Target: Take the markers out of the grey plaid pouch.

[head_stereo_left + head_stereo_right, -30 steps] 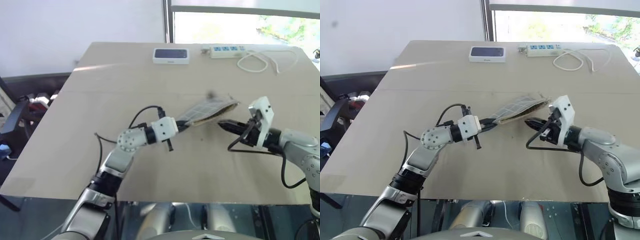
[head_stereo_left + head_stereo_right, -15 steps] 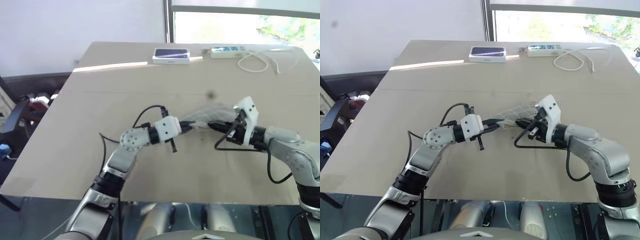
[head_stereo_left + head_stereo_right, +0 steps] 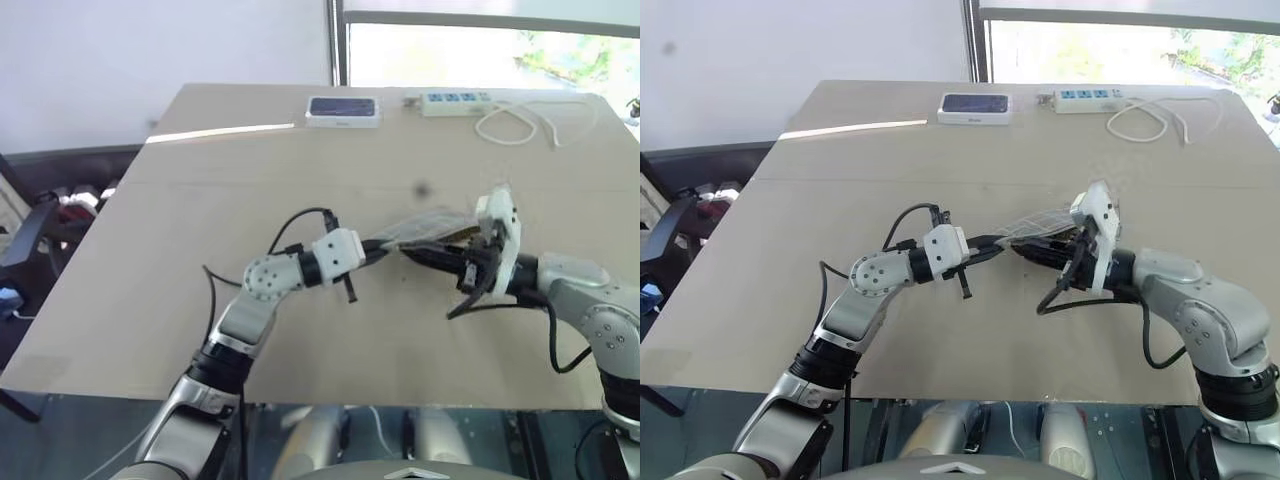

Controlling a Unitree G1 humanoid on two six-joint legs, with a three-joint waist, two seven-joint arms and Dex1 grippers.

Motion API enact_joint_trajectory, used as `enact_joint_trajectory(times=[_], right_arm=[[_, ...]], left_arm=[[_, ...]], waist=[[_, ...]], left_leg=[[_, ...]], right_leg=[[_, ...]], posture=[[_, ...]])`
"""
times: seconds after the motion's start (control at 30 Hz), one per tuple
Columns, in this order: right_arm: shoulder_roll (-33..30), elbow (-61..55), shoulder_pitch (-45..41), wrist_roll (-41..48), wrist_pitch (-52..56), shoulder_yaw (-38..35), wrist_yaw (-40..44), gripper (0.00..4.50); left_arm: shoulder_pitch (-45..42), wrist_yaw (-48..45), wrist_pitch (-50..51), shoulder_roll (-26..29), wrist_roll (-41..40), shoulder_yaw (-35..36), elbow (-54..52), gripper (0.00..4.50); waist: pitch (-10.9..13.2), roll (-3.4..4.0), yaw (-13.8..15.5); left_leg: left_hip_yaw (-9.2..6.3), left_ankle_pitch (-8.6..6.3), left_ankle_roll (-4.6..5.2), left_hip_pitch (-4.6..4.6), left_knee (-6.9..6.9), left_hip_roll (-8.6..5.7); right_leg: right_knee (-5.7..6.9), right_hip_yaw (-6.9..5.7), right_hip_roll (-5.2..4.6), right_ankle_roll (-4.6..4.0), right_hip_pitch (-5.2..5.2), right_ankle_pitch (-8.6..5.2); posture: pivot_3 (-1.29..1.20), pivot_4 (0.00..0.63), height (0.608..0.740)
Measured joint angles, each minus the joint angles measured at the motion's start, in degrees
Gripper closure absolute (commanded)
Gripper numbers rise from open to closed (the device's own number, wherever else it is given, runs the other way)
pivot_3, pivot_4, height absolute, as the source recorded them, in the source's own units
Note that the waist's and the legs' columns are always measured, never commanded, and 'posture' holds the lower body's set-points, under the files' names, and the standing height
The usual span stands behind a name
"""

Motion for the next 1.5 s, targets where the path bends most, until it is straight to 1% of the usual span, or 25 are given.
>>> enact_joint_trajectory(times=[0.4, 0.47, 0.53, 0.6, 0.63, 0.67, 0.77, 0.8, 0.83, 0.87, 0.9, 1.0, 1.1, 1.23, 1.37, 1.5], right_arm=[[1.16, 6.80, -1.73, -5.27, -0.02, 0.94, -6.31, 4.48], [1.12, 8.00, -1.80, -6.99, -0.40, 0.99, -7.41, 4.48], [-0.68, 9.35, -1.78, -11.41, -2.90, 2.80, -7.56, 4.48], [-6.41, 10.65, -1.53, -19.05, -8.31, 7.95, -5.77, 3.53], [-8.35, 11.44, -1.37, -21.84, -10.32, 9.45, -4.93, 3.14], [-10.03, 12.46, -1.28, -25.35, -13.20, 11.19, -3.66, 2.62], [-11.56, 12.61, -1.48, -29.46, -18.01, 13.71, -0.45, 1.37], [-12.85, 12.37, -1.86, -30.69, -19.28, 14.72, 1.11, 1.04], [-13.88, 11.93, -2.40, -31.72, -20.16, 15.27, 2.50, 0.54], [-14.19, 11.70, -2.69, -32.12, -20.40, 15.31, 3.11, 0.14], [-14.63, 11.40, -3.35, -32.87, -21.11, 15.38, 4.14, 0.05], [-14.95, 10.71, -4.40, -34.93, -21.31, 16.55, 6.10, 0.05], [-15.46, 9.93, -7.21, -37.83, -20.59, 19.92, 8.17, 0.05], [-14.48, 10.67, -10.40, -41.81, -19.82, 24.88, 10.43, 0.05], [-11.96, 14.98, -14.22, -46.67, -20.45, 29.69, 12.38, 0.05], [-7.79, 20.87, -17.76, -50.46, -22.29, 31.97, 13.22, 0.05]], left_arm=[[-0.30, -0.72, -0.03, -0.64, -0.32, -0.03, -0.04, 4.50], [0.13, -1.39, 0.26, -0.58, -1.20, -0.04, -0.45, 4.50], [0.40, -1.77, 1.91, -0.72, -2.62, 0.02, -1.74, 4.50], [0.39, -1.80, 4.91, -1.04, -4.86, 0.58, -3.41, 4.50], [0.39, -1.84, 6.38, -1.06, -5.90, 0.90, -4.16, 4.50], [0.41, -1.85, 9.15, -1.11, -7.66, 1.53, -5.43, 4.50], [0.42, -1.48, 15.94, -1.46, -11.56, 2.57, -8.46, 4.50], [0.45, -1.15, 19.13, -1.64, -13.13, 2.64, -9.91, 4.50], [0.46, -0.47, 21.82, -1.83, -14.12, 2.72, -10.93, 4.50], [0.46, -0.21, 22.80, -1.95, -14.55, 2.76, -11.28, 4.50], [0.46, 0.32, 24.56, -2.12, -15.41, 2.90, -11.79, 4.50], [0.60, 0.47, 27.85, -2.49, -17.67, 3.68, -12.44, 4.50], [1.73, -1.46, 29.10, -2.69, -19.77, 4.20, -12.43, 4.50], [3.59, -5.27, 29.95, -2.85, -21.59, 4.02, -11.55, 4.50], [3.90, -7.96, 30.39, -3.54, -22.43, 3.98, -7.95, 4.50], [3.84, -8.52, 30.53, -4.17, -22.50, 4.35, -5.92, 4.50]], waist=[[0.00, 0.00, -0.01], [0.00, 0.00, -0.02], [0.00, 0.00, 0.01], [0.01, 0.01, 0.15], [0.02, -0.01, 0.15], [0.03, -0.02, -0.02], [0.04, -0.03, -0.44], [0.04, -0.02, -0.43], [0.05, -0.03, -0.39], [0.05, -0.03, -0.35], [0.05, -0.05, -0.28], [0.07, -0.08, -0.17], [0.07, -0.08, -0.32], [0.08, -0.09, -0.16], [0.09, -0.11, -0.14], [0.08, -0.12, -0.37]], left_leg=[[0.00, 0.00, 0.00, 0.00, -0.03, 0.00], [0.01, 0.00, 0.00, 0.00, -0.02, 0.00], [0.00, 0.00, 0.00, 0.00, -0.02, 0.00], [0.01, 0.00, 0.00, -0.01, -0.01, -0.04], [0.01, 0.00, 0.00, -0.01, -0.01, -0.04], [0.02, 0.00, 0.00, -0.01, -0.01, -0.04], [0.02, 0.00, -0.01, 0.00, -0.03, 0.02], [0.02, 0.00, -0.01, 0.00, -0.03, 0.02], [0.01, 0.00, -0.01, 0.00, -0.02, 0.02], [0.01, 0.00, -0.01, 0.00, -0.01, 0.02], [0.00, 0.00, -0.01, 0.00, 0.00, 0.03], [0.00, 0.00, -0.01, 0.00, 0.01, 0.03], [0.01, 0.00, -0.01, 0.00, 0.00, 0.03], [0.00, 0.00, -0.01, 0.00, -0.01, 0.04], [0.01, 0.00, -0.01, 0.02, 0.04, 0.03], [0.01, 0.01, -0.02, 0.05, 0.02, 0.05]], right_leg=[[0.00, 0.00, 0.00, 0.00, -0.02, 0.00], [0.00, 0.01, 0.00, 0.00, -0.02, 0.00], [0.00, 0.01, 0.00, 0.00, -0.02, 0.00], [0.00, -0.01, 0.07, 0.00, -0.03, 0.00], [-0.02, -0.02, 0.10, 0.00, -0.03, 0.00], [-0.01, 0.00, 0.10, 0.00, -0.03, 0.00], [0.01, 0.02, 0.05, 0.00, -0.04, 0.00], [0.01, 0.02, 0.06, 0.00, -0.04, 0.00], [0.01, 0.01, 0.08, 0.00, -0.03, 0.00], [0.01, 0.01, 0.09, 0.00, -0.03, 0.00], [0.01, 0.00, 0.09, 0.00, -0.01, 0.00], [0.01, 0.01, 0.08, 0.00, -0.01, 0.00], [-0.01, 0.03, 0.08, 0.00, -0.03, 0.00], [-0.02, 0.02, 0.06, 0.00, -0.03, 0.00], [0.00, 0.03, 0.07, 0.00, 0.00, 0.00], [0.02, 0.04, 0.08, -0.01, -0.01, 0.00]], posture=[[0.00, 0.150, 0.738], [0.00, 0.150, 0.738], [0.00, 0.150, 0.738], [0.00, 0.150, 0.738], [0.00, 0.150, 0.738], [0.00, 0.150, 0.738], [0.00, 0.150, 0.738], [0.00, 0.150, 0.738], [0.00, 0.150, 0.738], [0.00, 0.150, 0.738], [0.00, 0.150, 0.738], [0.00, 0.150, 0.738], [0.00, 0.150, 0.738], [0.00, 0.150, 0.738], [0.00, 0.150, 0.738], [0.00, 0.150, 0.738]])
